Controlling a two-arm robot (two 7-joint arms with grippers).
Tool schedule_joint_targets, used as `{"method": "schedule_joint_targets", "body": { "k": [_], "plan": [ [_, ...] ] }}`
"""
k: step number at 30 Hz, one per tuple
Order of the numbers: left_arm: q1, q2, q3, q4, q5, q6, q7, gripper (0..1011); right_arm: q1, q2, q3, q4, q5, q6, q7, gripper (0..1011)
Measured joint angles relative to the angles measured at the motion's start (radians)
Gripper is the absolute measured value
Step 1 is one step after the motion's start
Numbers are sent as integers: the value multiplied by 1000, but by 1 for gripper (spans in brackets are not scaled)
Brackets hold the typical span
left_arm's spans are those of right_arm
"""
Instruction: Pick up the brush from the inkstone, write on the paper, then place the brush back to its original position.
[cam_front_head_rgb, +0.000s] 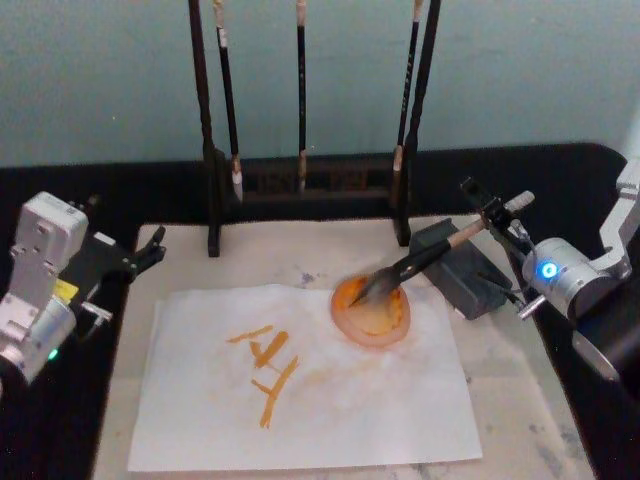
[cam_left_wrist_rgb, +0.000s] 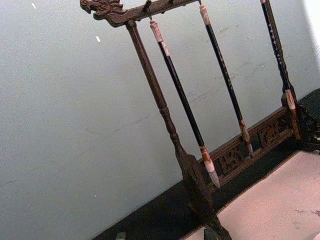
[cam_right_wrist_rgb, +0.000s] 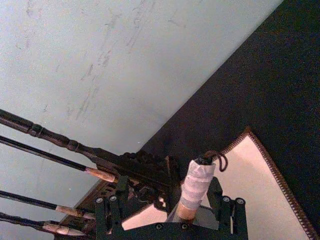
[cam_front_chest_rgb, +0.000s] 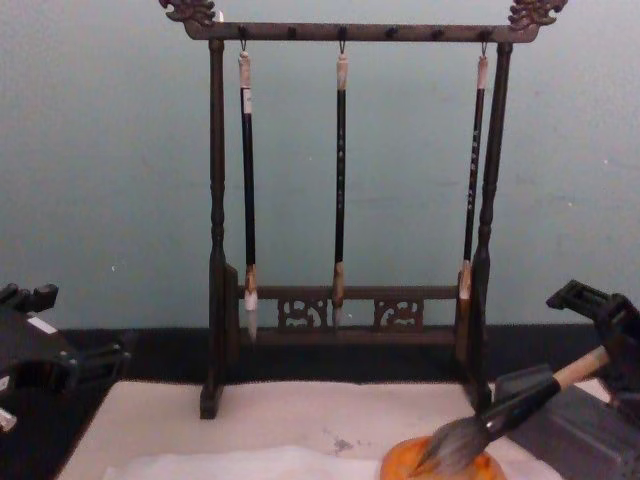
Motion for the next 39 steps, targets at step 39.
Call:
{"method": "schedule_joint_targets", "body": {
  "k": [39],
  "plan": [
    [0, 0, 0, 0, 0, 0, 0, 1010, -253, 236, -73, -365, -145, -161, -33, 1000]
  ]
}}
